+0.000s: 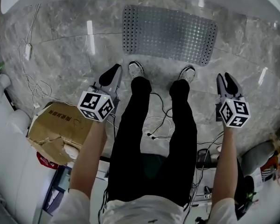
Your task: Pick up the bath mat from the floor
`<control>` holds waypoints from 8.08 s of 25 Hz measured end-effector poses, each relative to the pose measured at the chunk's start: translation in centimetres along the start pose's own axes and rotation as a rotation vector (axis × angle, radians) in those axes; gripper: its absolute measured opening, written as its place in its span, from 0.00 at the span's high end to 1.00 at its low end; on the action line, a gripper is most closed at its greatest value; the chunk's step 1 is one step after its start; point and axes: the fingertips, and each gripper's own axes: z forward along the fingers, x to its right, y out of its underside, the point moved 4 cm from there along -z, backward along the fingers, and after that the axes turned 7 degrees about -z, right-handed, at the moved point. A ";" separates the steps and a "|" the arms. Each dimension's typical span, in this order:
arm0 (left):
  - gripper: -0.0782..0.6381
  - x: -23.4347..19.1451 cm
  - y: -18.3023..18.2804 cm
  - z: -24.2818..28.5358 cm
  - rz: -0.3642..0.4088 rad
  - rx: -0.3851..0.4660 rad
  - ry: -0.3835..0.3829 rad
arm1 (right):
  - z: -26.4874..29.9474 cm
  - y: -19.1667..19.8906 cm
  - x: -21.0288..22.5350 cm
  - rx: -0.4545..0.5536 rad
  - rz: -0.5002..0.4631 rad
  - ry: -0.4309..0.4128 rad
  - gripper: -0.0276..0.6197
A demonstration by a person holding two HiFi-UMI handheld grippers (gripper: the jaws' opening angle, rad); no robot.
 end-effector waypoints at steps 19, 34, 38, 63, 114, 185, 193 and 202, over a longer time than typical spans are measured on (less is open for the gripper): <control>0.77 -17.2 14.2 19.2 -0.009 -0.193 -0.076 | 21.4 17.4 9.9 -0.220 -0.010 0.084 0.72; 0.46 -28.2 23.7 28.3 0.033 -0.412 -0.203 | 33.8 27.2 15.0 -0.318 0.002 0.145 0.57; 0.37 -30.4 25.3 29.6 -0.013 -0.429 -0.260 | 35.1 28.0 15.6 -0.282 0.062 0.160 0.56; 0.67 -25.1 21.8 29.5 0.286 -0.671 -0.216 | 30.8 24.3 11.3 -0.279 0.086 0.077 0.82; 0.77 2.6 11.5 -2.2 0.159 -0.746 -0.053 | -4.4 8.0 -9.0 -0.433 -0.011 -0.142 0.88; 0.80 16.1 -43.3 -53.8 0.427 0.852 0.016 | -55.1 -43.5 -22.1 0.943 -0.294 0.354 0.88; 0.80 17.3 -45.2 -58.8 0.463 1.000 0.019 | -60.3 -44.8 -23.5 1.111 -0.315 0.381 0.88; 0.80 17.0 -45.4 -61.2 0.436 1.072 0.028 | -62.6 -45.5 -25.0 1.149 -0.400 0.446 0.88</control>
